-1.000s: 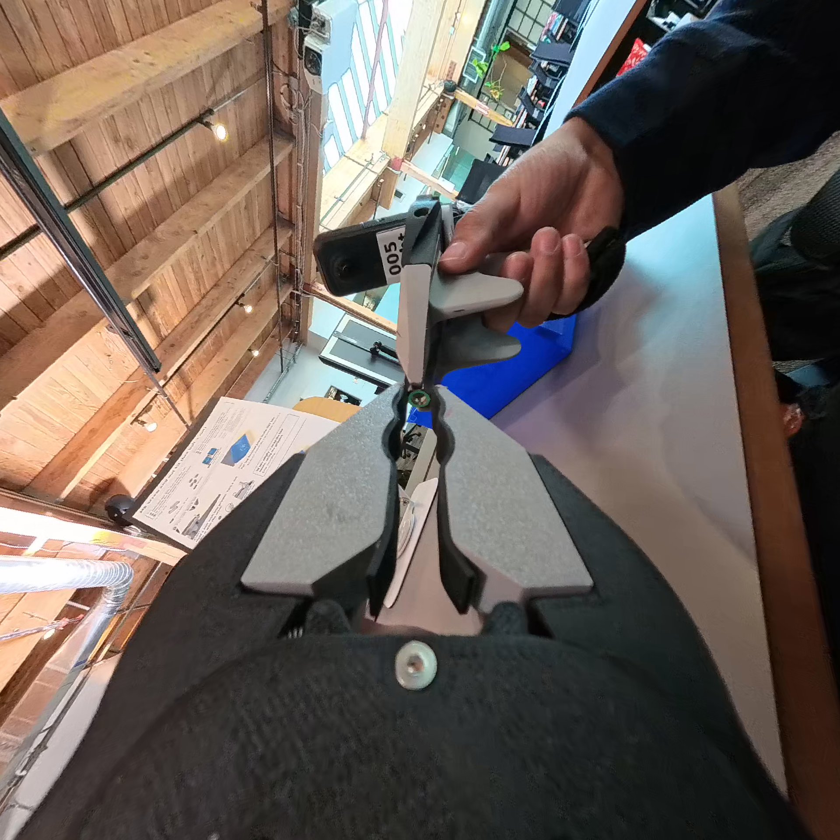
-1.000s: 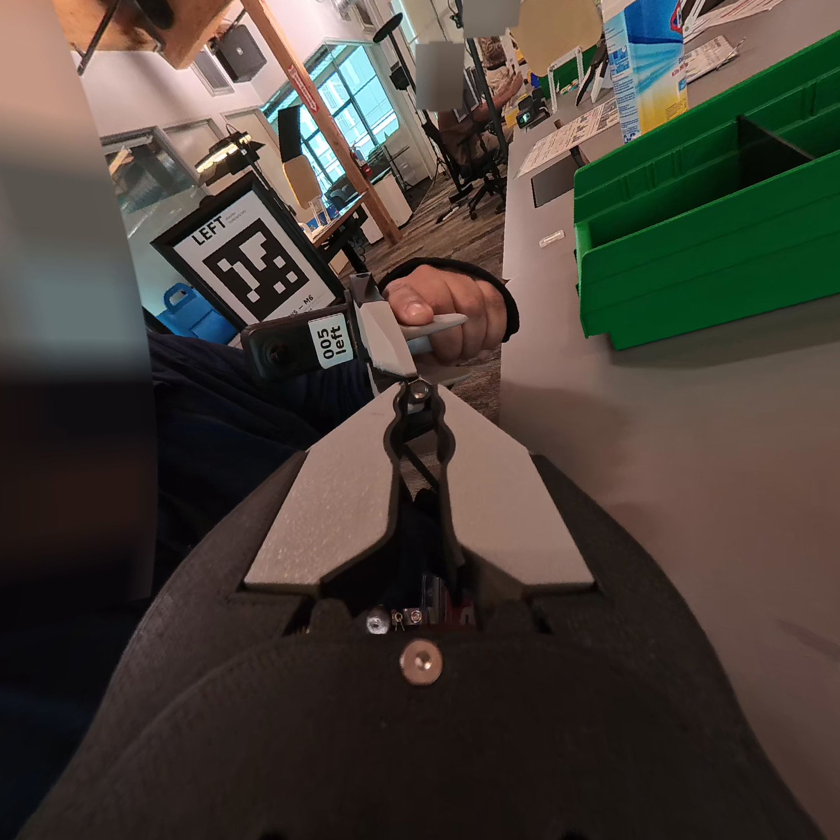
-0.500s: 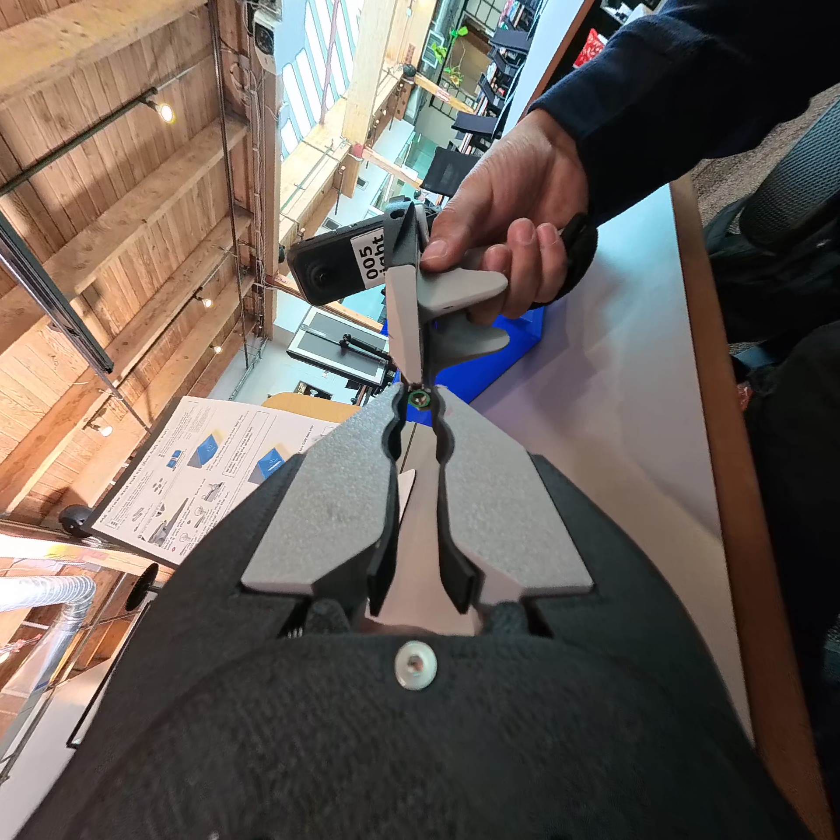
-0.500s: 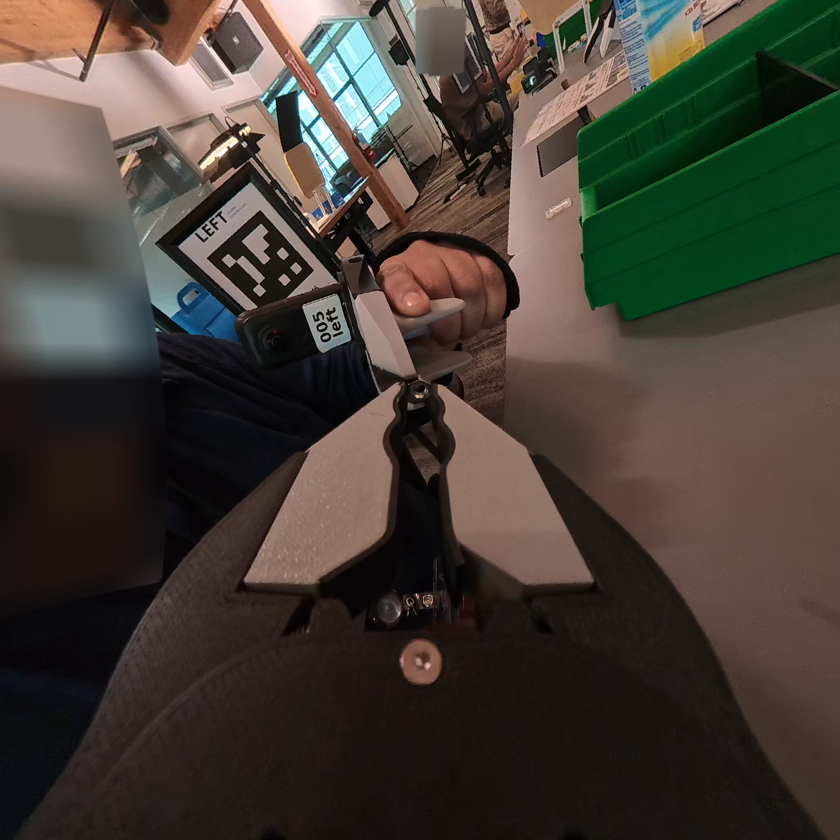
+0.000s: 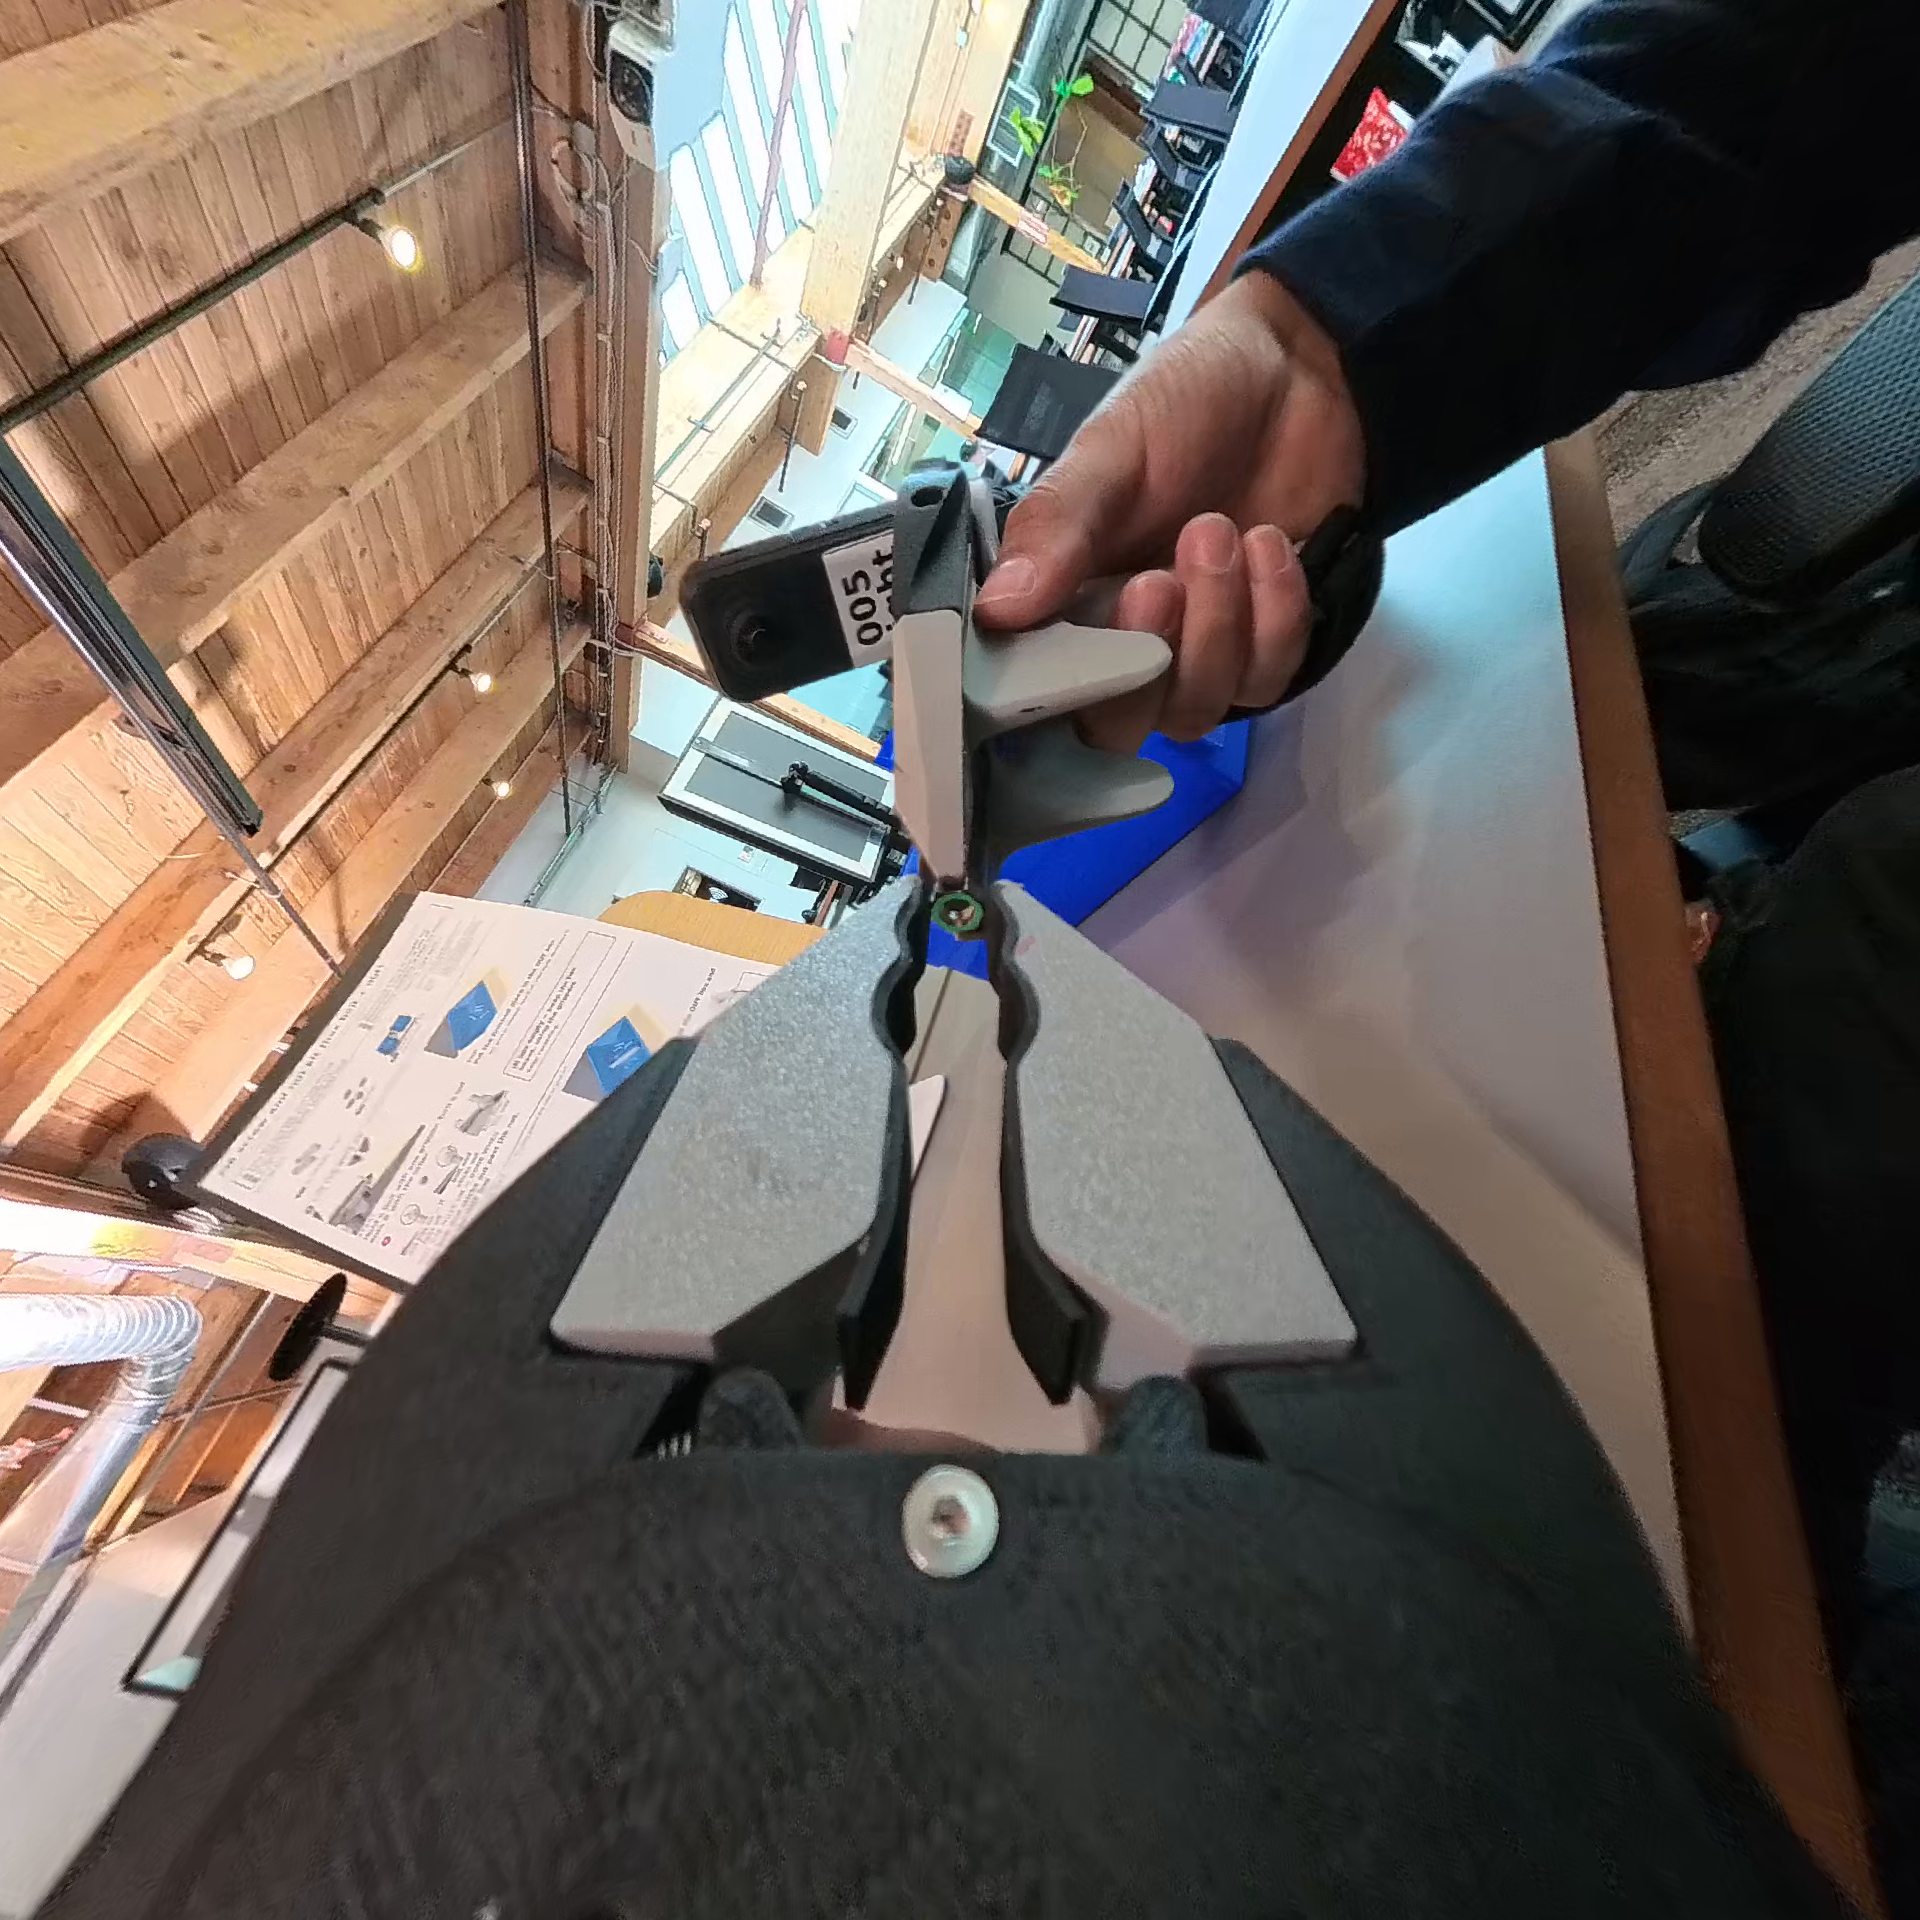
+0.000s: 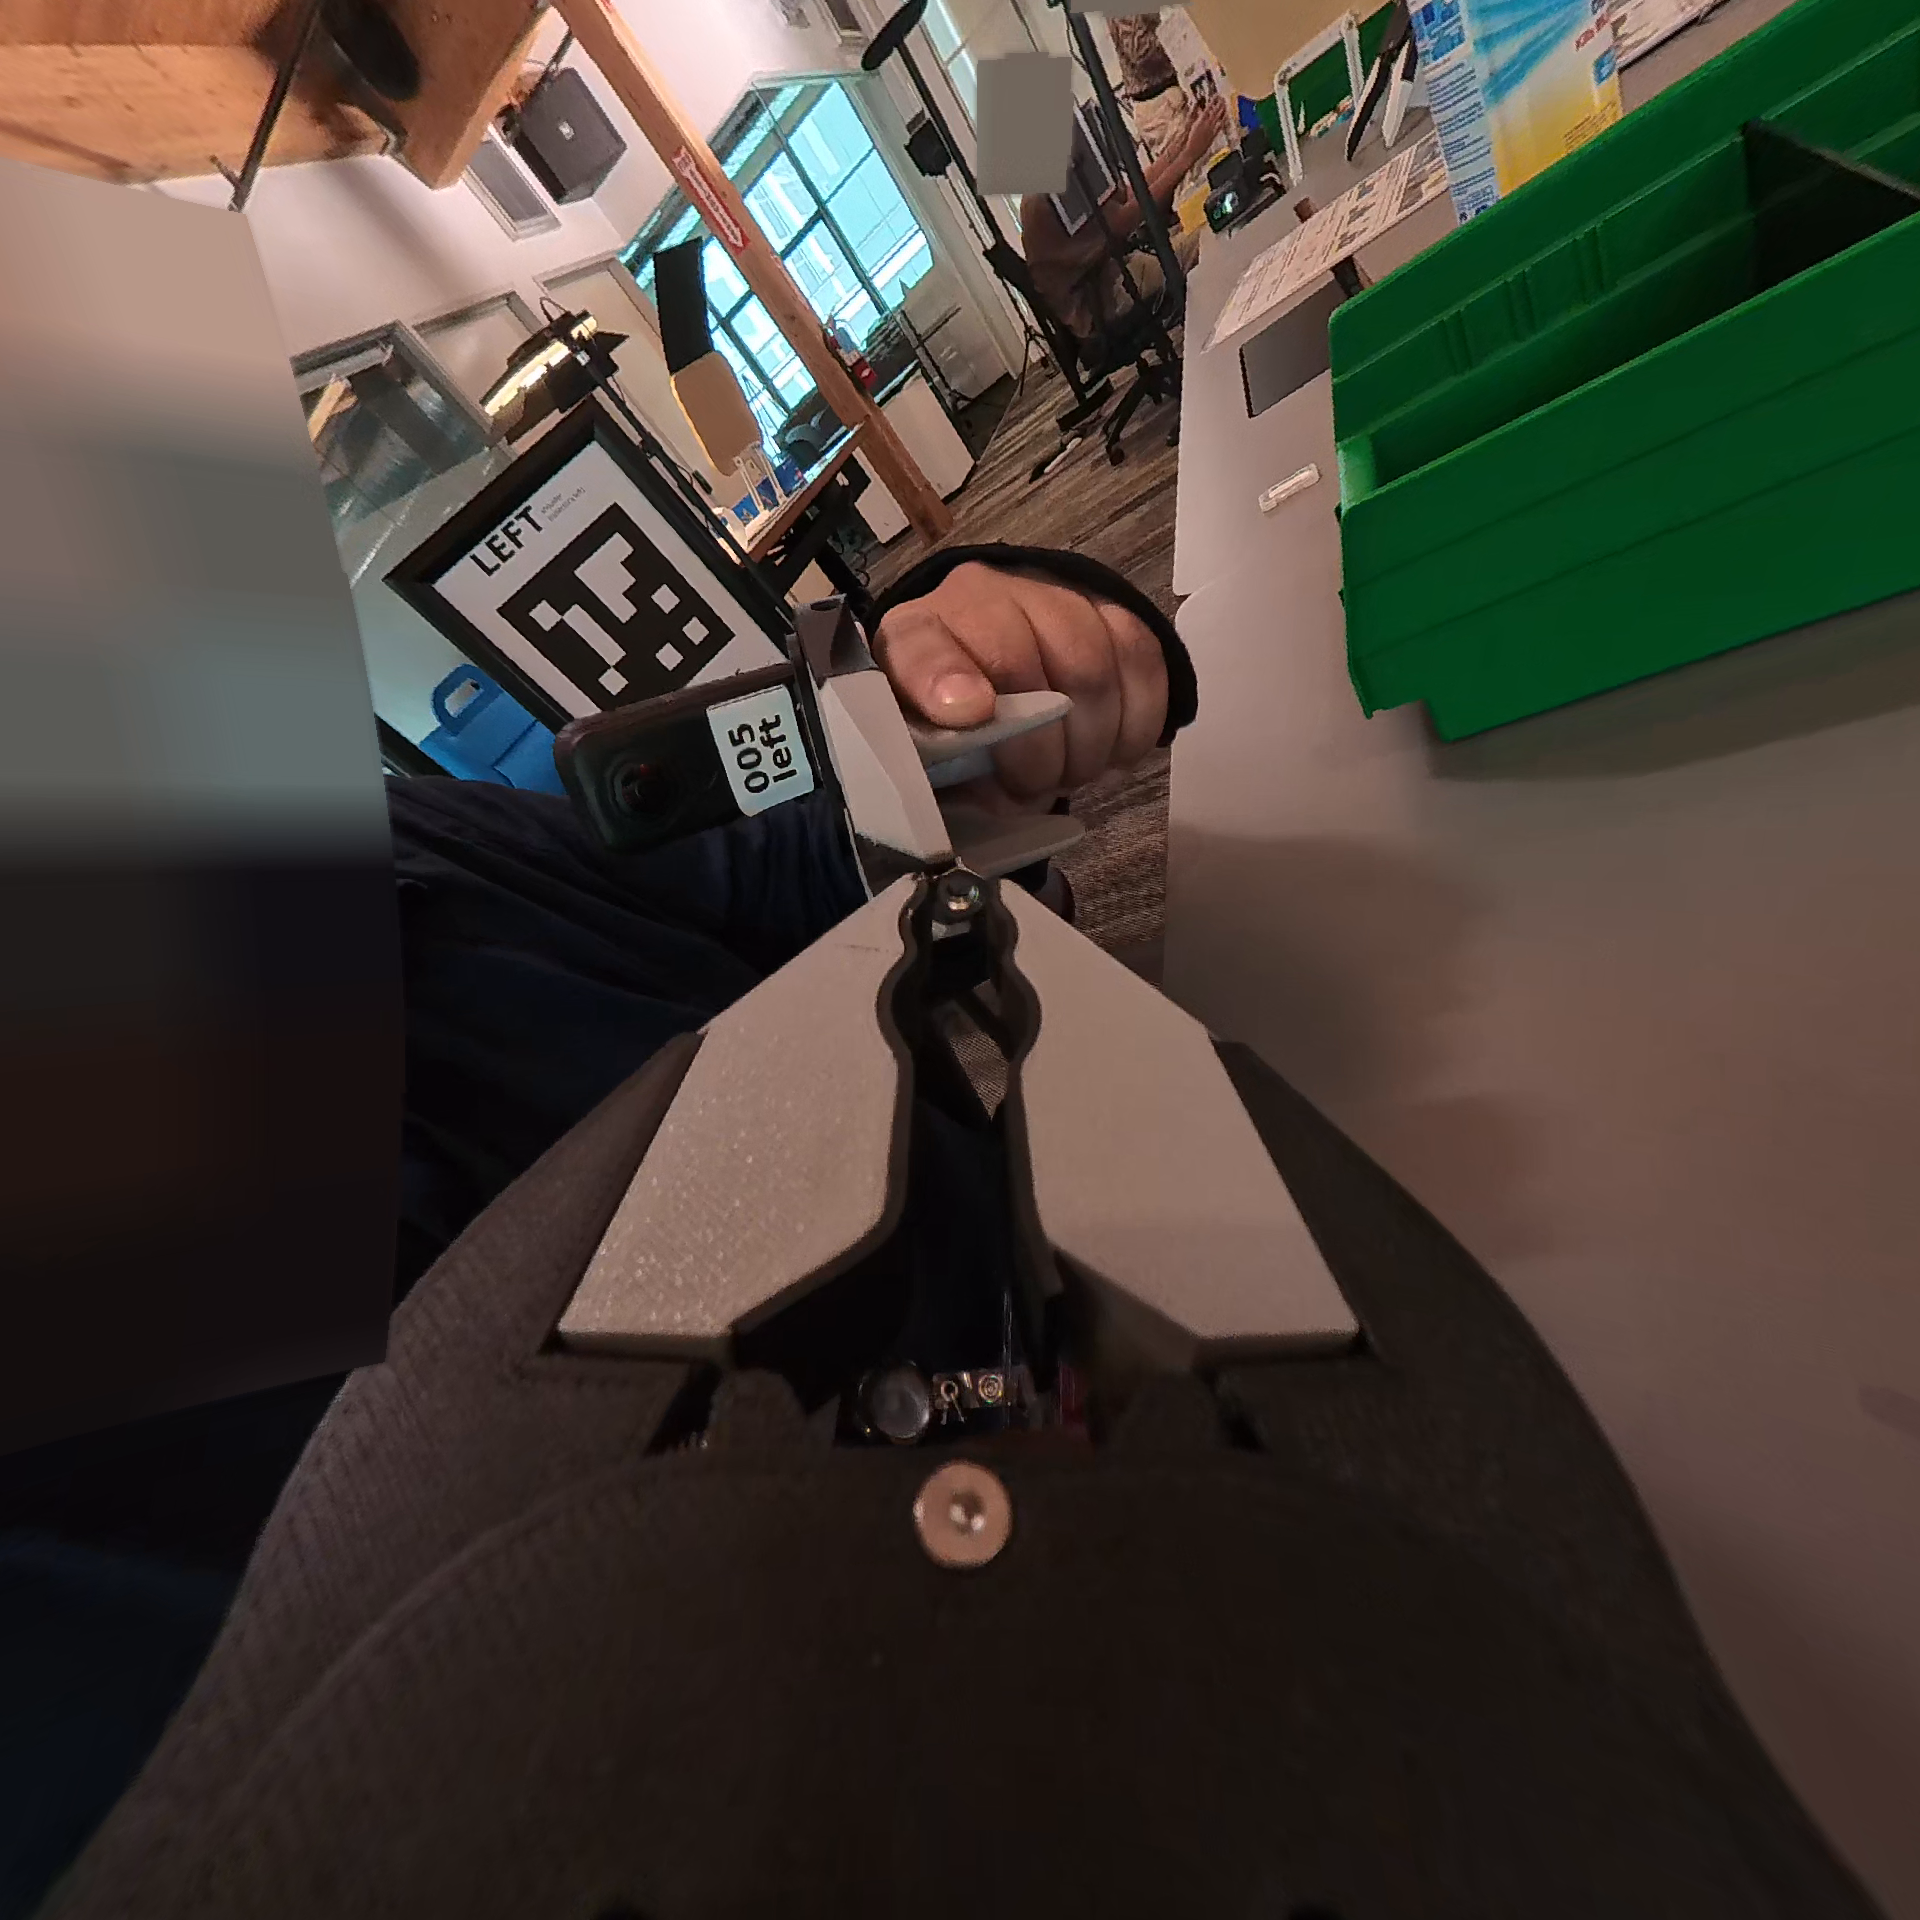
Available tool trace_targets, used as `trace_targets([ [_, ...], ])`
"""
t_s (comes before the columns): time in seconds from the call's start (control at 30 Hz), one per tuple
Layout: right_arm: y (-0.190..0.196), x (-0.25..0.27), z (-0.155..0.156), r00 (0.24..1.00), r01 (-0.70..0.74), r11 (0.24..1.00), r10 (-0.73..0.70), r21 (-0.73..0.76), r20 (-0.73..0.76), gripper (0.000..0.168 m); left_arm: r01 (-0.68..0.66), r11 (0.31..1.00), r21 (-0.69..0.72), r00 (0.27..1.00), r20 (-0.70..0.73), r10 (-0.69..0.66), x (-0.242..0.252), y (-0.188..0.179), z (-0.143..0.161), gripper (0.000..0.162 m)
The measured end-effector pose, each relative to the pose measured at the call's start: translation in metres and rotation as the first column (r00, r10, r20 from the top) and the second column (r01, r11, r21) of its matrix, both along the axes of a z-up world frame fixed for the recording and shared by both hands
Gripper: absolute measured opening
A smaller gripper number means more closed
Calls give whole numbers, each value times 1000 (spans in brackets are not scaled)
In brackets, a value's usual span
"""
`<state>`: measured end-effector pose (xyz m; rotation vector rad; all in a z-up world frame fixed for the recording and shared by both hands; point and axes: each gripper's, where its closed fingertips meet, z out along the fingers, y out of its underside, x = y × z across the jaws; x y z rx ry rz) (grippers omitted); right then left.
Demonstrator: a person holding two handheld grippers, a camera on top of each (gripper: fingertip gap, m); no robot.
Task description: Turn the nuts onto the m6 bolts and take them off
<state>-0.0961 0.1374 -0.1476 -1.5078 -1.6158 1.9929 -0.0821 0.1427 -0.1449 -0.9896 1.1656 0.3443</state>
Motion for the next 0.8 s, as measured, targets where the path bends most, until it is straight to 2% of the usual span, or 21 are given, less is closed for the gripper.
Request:
trace_targets([
  [0.03,1,0,0,1000,3,1000,-3,-2,-1,7,3,1000,-7,1000,10,-3,0,0,1,9],
  [0.13,10,2,2,999,39,999,-39,1,-5,6,11,1000,-2,998,61,-11,-4,-4,9,12],
  [0.23,18,7,6,998,65,998,-65,-3,-14,6,34,999,-41,993,111,-29,-8,-6,15,7],
  [0.3,26,10,8,994,104,994,-103,38,-18,6,41,991,-124,986,164,-20,-11,-1,12,6],
  [0.33,32,13,10,991,136,988,-135,76,-22,7,51,975,-215,979,204,-6,-12,5,5,5],
  [0.43,54,24,17,970,242,951,-239,194,-41,7,70,860,-506,939,324,114,-17,36,-25,19],
  [0.5,65,31,23,956,294,927,-288,234,-62,7,42,785,-618,920,330,211,-25,62,-47,25],
  [0.57,71,38,30,947,321,917,-311,239,-79,6,76,681,-729,902,341,265,-27,84,-69,27],
  [0.63,75,44,32,940,340,907,-328,248,-88,6,136,579,-804,889,357,287,-23,102,-86,24],
  [0.7,78,47,32,936,351,898,-340,265,-89,7,168,506,-846,889,351,292,-18,115,-95,23],
  [0.8,80,51,32,936,353,897,-342,266,-90,7,197,480,-855,902,350,254,-6,126,-97,20],
])
